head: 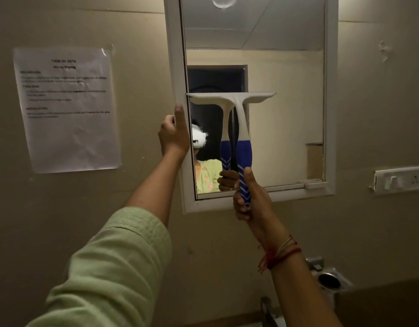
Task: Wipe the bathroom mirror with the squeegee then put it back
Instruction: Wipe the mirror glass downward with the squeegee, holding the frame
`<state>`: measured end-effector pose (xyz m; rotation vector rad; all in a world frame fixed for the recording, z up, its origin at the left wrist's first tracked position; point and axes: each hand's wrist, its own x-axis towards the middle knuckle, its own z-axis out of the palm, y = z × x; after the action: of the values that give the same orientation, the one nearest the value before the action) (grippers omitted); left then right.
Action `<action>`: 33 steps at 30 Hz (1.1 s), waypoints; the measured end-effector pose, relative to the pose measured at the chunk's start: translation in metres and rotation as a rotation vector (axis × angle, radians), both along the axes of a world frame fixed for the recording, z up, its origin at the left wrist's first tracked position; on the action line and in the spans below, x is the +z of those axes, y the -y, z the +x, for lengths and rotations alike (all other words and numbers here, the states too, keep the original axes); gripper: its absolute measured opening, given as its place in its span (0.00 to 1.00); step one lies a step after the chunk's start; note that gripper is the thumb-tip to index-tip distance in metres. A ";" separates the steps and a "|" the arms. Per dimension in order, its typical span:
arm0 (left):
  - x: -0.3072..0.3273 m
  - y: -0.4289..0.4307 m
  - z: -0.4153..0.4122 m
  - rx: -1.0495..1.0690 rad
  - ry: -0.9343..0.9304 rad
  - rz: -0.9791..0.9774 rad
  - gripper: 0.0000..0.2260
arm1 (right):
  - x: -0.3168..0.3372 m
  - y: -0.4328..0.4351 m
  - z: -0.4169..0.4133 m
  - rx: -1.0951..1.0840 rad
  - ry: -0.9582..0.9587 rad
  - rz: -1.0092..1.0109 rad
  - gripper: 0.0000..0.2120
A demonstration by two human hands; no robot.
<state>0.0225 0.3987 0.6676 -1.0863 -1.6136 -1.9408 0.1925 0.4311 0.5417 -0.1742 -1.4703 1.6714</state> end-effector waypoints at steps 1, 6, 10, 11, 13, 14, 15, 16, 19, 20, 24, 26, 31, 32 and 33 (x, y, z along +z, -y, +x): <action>0.000 0.000 0.000 0.005 0.001 -0.002 0.21 | -0.001 0.001 -0.001 -0.008 0.008 -0.007 0.32; 0.000 -0.002 -0.003 -0.002 0.007 0.002 0.21 | -0.012 -0.001 -0.004 -0.010 -0.012 -0.011 0.24; 0.000 -0.002 -0.003 0.001 0.018 -0.009 0.21 | -0.024 -0.004 -0.006 -0.004 0.001 0.006 0.23; 0.000 -0.002 -0.003 0.000 0.019 -0.012 0.21 | -0.028 -0.004 -0.007 -0.012 0.006 0.011 0.23; 0.000 -0.002 -0.003 -0.006 0.016 -0.012 0.20 | -0.038 -0.005 -0.009 -0.027 0.013 0.014 0.22; 0.000 -0.003 -0.004 -0.004 0.015 -0.012 0.20 | -0.044 -0.004 -0.010 -0.033 0.015 0.009 0.22; 0.000 -0.003 -0.004 0.002 0.016 -0.014 0.20 | -0.050 -0.005 -0.010 -0.039 0.018 0.004 0.22; 0.000 -0.003 -0.004 0.007 0.019 -0.016 0.20 | -0.056 -0.005 -0.011 -0.047 0.028 0.001 0.22; 0.000 -0.004 -0.006 0.009 0.031 -0.016 0.21 | -0.068 -0.006 -0.011 -0.055 0.051 -0.007 0.23; 0.000 -0.005 -0.007 0.008 0.035 -0.018 0.21 | -0.071 -0.008 -0.011 -0.052 0.051 -0.011 0.23; 0.000 -0.005 -0.006 0.020 0.035 -0.022 0.21 | -0.081 -0.010 -0.009 -0.049 0.071 -0.016 0.25; -0.001 -0.004 -0.004 0.023 0.032 -0.023 0.21 | -0.085 -0.010 -0.008 -0.051 0.074 -0.016 0.30; 0.000 -0.005 -0.006 0.013 0.046 -0.018 0.21 | -0.093 -0.012 -0.007 -0.072 0.072 -0.011 0.34; 0.001 -0.005 -0.005 0.021 0.051 -0.016 0.21 | -0.096 -0.012 -0.007 -0.076 0.071 -0.015 0.34; 0.001 -0.005 -0.005 0.029 0.055 -0.017 0.21 | -0.099 -0.012 -0.007 -0.078 0.071 -0.021 0.35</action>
<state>0.0172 0.4042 0.6686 -1.0185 -1.6686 -1.9570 0.1855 0.4432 0.4423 -0.3016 -1.4794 1.6329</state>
